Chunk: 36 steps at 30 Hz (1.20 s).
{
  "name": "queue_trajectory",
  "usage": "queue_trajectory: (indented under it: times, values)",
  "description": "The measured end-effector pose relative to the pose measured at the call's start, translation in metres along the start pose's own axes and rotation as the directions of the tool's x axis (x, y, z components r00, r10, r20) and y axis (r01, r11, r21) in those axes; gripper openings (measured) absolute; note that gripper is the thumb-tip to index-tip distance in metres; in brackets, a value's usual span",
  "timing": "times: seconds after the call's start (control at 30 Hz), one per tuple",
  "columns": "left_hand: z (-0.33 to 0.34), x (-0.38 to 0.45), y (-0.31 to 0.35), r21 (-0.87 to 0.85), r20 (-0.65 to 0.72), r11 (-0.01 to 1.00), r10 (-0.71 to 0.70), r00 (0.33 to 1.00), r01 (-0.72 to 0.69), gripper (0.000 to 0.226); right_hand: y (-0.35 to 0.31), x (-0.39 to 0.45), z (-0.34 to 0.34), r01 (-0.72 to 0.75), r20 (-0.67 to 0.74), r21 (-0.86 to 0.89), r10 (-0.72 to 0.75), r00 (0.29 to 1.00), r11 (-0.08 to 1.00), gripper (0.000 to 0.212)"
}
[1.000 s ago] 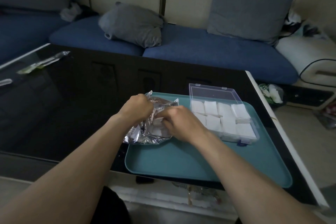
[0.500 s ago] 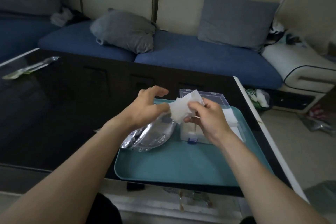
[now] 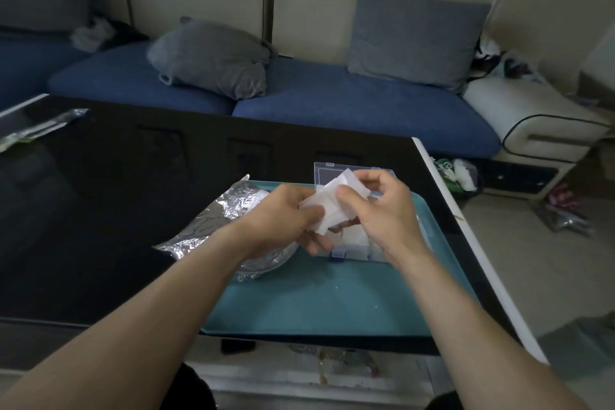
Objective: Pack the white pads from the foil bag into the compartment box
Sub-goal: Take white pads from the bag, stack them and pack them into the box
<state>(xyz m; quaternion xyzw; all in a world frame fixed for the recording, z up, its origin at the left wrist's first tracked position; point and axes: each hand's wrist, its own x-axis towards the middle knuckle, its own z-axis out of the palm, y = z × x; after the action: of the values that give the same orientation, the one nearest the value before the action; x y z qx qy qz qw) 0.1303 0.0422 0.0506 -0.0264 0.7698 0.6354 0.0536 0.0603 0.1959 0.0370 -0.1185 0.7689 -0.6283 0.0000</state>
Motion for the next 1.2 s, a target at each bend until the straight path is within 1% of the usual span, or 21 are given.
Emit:
queue_trajectory:
  times: [0.1,0.17,0.27,0.37,0.4,0.47,0.5,0.53,0.57,0.63,0.67,0.7,0.77,0.83,0.9,0.97,1.1,1.13,1.2]
  values:
    - [0.003,0.002,-0.002,-0.002,-0.040,1.000,-0.022,0.999,0.022,0.022,0.000,0.002,-0.004,0.011,-0.026,-0.073,-0.012,1.000,0.997,0.036]
    - [0.002,0.004,-0.004,0.001,-0.042,1.000,-0.029,0.999,0.029,0.022,-0.002,0.003,-0.008,0.011,-0.017,-0.056,-0.012,1.000,0.998,0.028]
    - [-0.005,0.006,-0.010,0.037,-0.041,0.999,-0.026,0.999,0.027,0.024,-0.003,0.005,-0.014,-0.053,-0.045,0.080,0.057,0.997,0.995,0.020]
    - [-0.010,0.007,-0.012,0.009,-0.102,0.998,-0.054,0.993,0.055,0.023,-0.006,0.012,-0.024,-0.142,-0.131,0.254,0.179,0.975,0.957,0.019]
    - [-0.009,0.006,-0.011,-0.042,-0.119,0.997,-0.067,0.991,0.063,0.023,-0.008,0.012,-0.026,-0.174,-0.116,0.335,0.224,0.968,0.926,0.017]
    - [-0.006,0.006,-0.007,-0.206,-0.139,0.976,-0.101,0.985,0.071,0.020,-0.013,0.009,-0.025,-0.250,0.017,0.452,0.271,0.962,0.857,0.013]
    - [-0.003,0.006,-0.005,-0.291,-0.144,0.954,-0.114,0.983,0.068,0.019,-0.015,0.005,-0.022,-0.278,0.101,0.452,0.261,0.960,0.847,0.011]
    - [-0.001,0.007,-0.003,-0.359,-0.137,0.931,-0.120,0.983,0.064,0.019,-0.015,0.002,-0.018,-0.280,0.168,0.408,0.230,0.959,0.869,0.010]
    - [0.002,0.007,-0.002,-0.397,-0.111,0.915,-0.123,0.986,0.070,0.021,-0.013,-0.001,-0.015,-0.239,0.203,0.319,0.180,0.962,0.917,0.011]
    - [0.005,0.007,0.001,-0.421,-0.018,0.901,-0.127,0.992,0.107,0.027,-0.008,-0.002,-0.010,-0.062,0.180,0.102,0.043,0.983,0.993,0.011]
    - [0.005,0.007,0.003,-0.444,0.031,0.886,-0.133,0.991,0.133,0.031,-0.006,-0.002,-0.010,0.019,0.147,0.025,-0.023,0.989,1.000,0.010]
    - [0.004,0.007,0.004,-0.484,0.071,0.860,-0.148,0.986,0.164,0.035,-0.005,0.000,-0.010,0.072,0.112,-0.009,-0.071,0.991,0.997,0.010]
    - [0.000,0.007,0.005,-0.558,0.140,0.803,-0.157,0.978,0.209,0.042,-0.002,0.003,-0.012,0.122,0.061,-0.032,-0.120,0.991,0.992,0.009]
    - [-0.001,0.006,0.006,-0.570,0.181,0.796,-0.120,0.976,0.204,0.045,0.000,0.004,-0.013,0.147,0.049,-0.095,-0.143,0.989,0.985,0.014]
    - [0.002,0.006,0.004,-0.541,0.128,0.829,-0.089,0.988,0.144,0.037,0.000,0.003,-0.012,0.142,0.028,-0.149,-0.139,0.990,0.979,0.024]
    - [0.005,0.008,0.000,-0.531,0.043,0.842,-0.083,0.996,0.093,0.027,-0.003,0.002,-0.012,0.099,-0.019,-0.139,-0.103,0.995,0.985,0.028]
    - [0.006,0.010,-0.005,-0.550,-0.055,0.835,-0.078,0.995,0.035,0.020,-0.008,0.002,-0.018,0.056,-0.125,-0.086,-0.066,0.990,0.995,0.013]
    - [0.006,0.011,-0.004,-0.545,-0.086,0.838,-0.066,0.994,0.009,0.019,-0.009,0.003,-0.018,0.030,-0.153,-0.051,-0.038,0.987,0.998,0.009]
    - [0.009,0.012,-0.001,-0.537,-0.186,0.842,-0.056,0.981,-0.054,0.016,-0.011,0.003,-0.017,-0.075,-0.183,0.114,0.095,0.979,0.991,0.003]
